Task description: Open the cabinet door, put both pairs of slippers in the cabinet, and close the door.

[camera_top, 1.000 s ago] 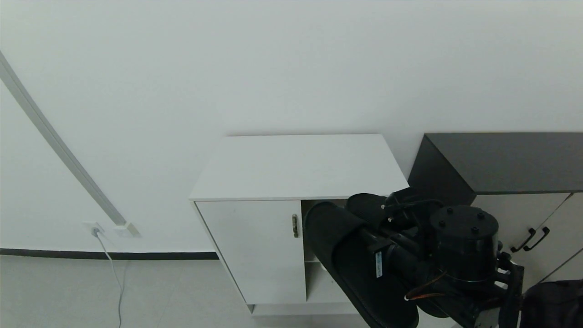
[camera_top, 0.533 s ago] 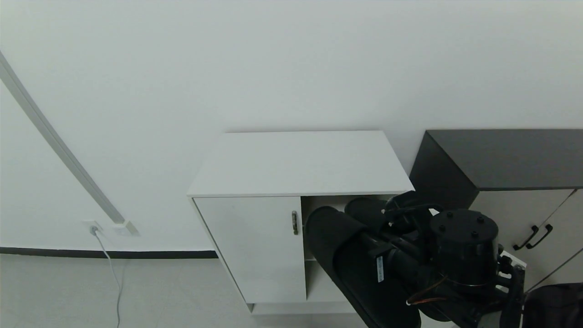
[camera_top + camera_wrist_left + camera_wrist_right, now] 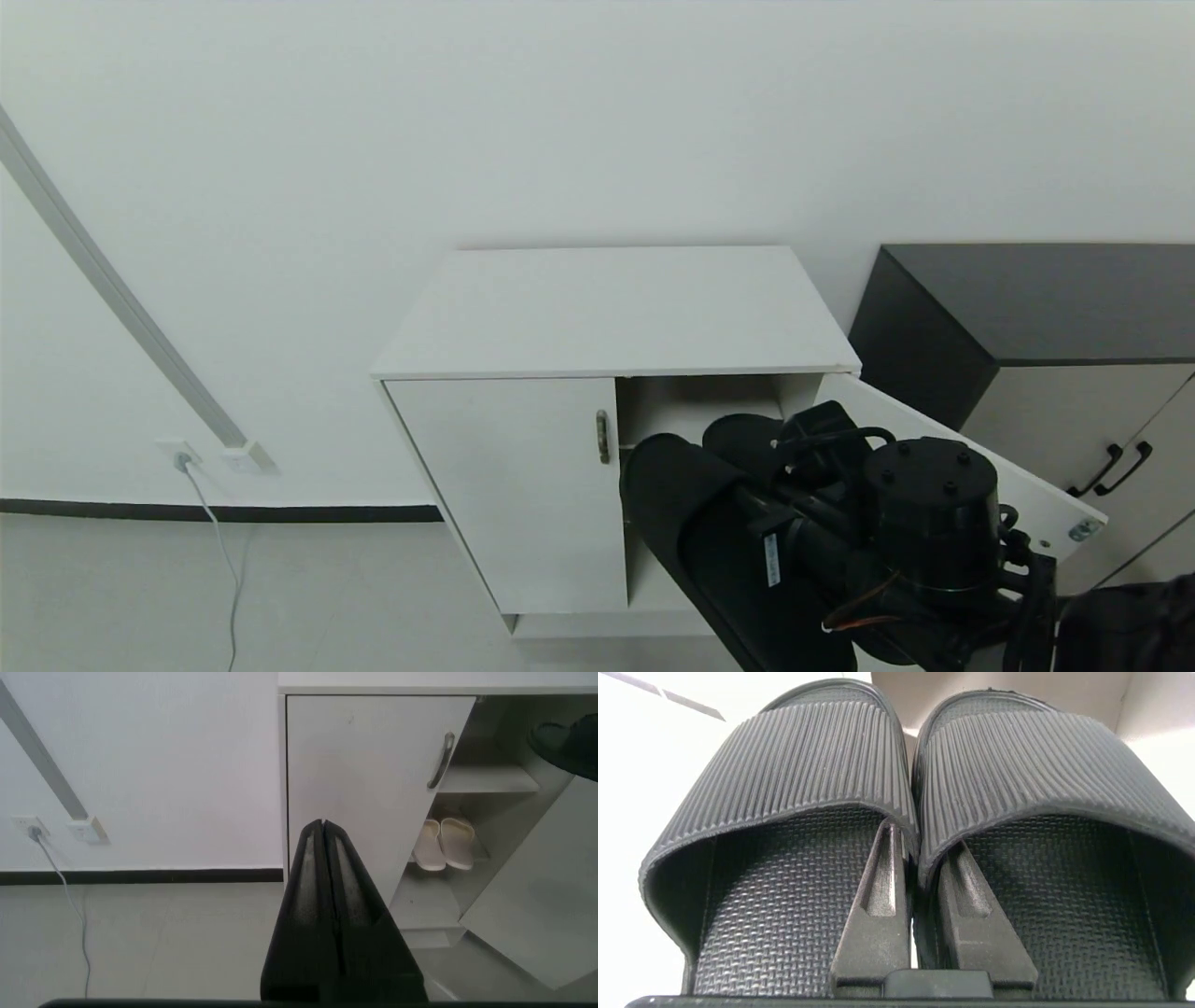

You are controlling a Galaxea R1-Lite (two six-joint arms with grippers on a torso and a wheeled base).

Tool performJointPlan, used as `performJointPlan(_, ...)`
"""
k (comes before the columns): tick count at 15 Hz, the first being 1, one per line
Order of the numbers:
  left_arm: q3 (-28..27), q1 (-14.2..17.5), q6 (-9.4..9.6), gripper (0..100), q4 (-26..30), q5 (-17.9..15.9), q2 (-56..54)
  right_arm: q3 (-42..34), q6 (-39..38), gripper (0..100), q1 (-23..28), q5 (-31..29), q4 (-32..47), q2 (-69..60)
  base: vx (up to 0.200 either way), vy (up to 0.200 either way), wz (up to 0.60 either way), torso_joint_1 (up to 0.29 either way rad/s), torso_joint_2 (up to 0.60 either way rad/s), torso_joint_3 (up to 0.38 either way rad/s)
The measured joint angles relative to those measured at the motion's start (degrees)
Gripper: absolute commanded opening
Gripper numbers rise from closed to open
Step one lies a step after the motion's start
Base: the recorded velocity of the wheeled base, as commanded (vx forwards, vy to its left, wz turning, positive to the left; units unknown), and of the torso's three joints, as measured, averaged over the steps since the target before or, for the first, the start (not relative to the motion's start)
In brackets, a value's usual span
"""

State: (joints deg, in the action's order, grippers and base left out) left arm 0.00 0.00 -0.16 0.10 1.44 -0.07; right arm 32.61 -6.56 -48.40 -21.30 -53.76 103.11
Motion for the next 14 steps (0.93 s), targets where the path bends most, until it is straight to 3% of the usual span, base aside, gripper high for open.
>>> performJointPlan(14,0.0,0.0,0.0,0,0.0,0.04,0.0,-0.98,0.35,0,0.0,-0.23,-2.46,0.44,0.0,0.0,0.0,-0.211,0.52,0.307)
